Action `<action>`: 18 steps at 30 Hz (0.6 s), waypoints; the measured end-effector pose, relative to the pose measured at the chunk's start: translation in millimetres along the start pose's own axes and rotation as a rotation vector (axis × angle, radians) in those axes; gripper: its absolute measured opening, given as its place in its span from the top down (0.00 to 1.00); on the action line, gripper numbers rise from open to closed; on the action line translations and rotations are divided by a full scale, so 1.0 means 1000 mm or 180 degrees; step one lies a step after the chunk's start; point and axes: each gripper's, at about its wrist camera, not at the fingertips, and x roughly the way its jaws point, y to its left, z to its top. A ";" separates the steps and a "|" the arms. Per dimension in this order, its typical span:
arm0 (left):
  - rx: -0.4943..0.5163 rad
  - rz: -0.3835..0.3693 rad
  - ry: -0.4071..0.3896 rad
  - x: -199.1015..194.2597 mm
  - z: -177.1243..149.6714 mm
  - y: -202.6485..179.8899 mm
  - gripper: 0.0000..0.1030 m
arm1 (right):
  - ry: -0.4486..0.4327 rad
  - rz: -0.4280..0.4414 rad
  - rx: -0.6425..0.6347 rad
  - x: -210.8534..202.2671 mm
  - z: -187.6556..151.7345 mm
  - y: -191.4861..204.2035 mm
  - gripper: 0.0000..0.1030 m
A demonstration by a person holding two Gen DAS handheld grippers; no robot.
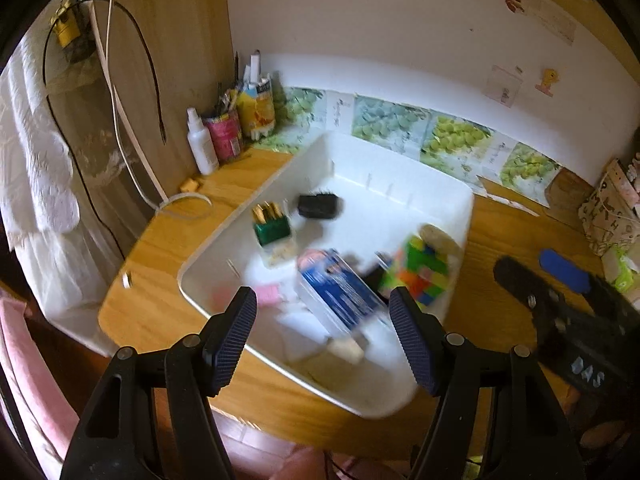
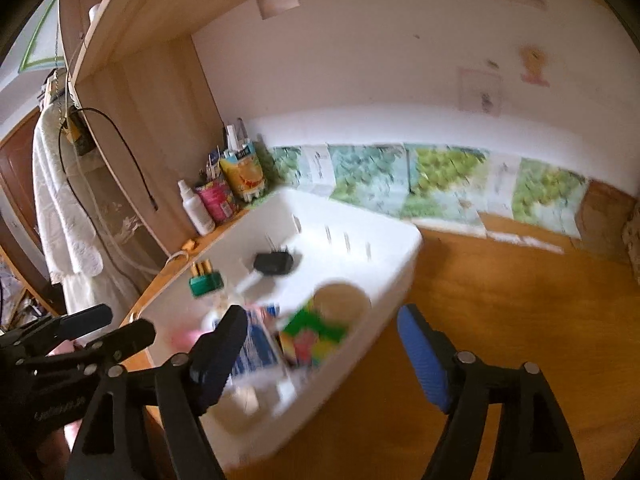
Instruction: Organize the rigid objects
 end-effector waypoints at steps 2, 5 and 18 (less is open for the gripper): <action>-0.0025 -0.0023 0.0070 -0.004 -0.008 -0.011 0.30 | 0.0068 0.0007 0.0012 -0.012 -0.009 -0.009 0.22; -0.0054 -0.0120 0.0181 -0.012 -0.023 -0.034 0.30 | 0.0241 -0.0072 0.0042 -0.035 -0.030 -0.029 0.21; 0.0463 -0.0366 -0.0018 -0.060 -0.053 -0.112 0.07 | 0.0539 -0.0536 0.0749 -0.144 -0.093 -0.095 0.17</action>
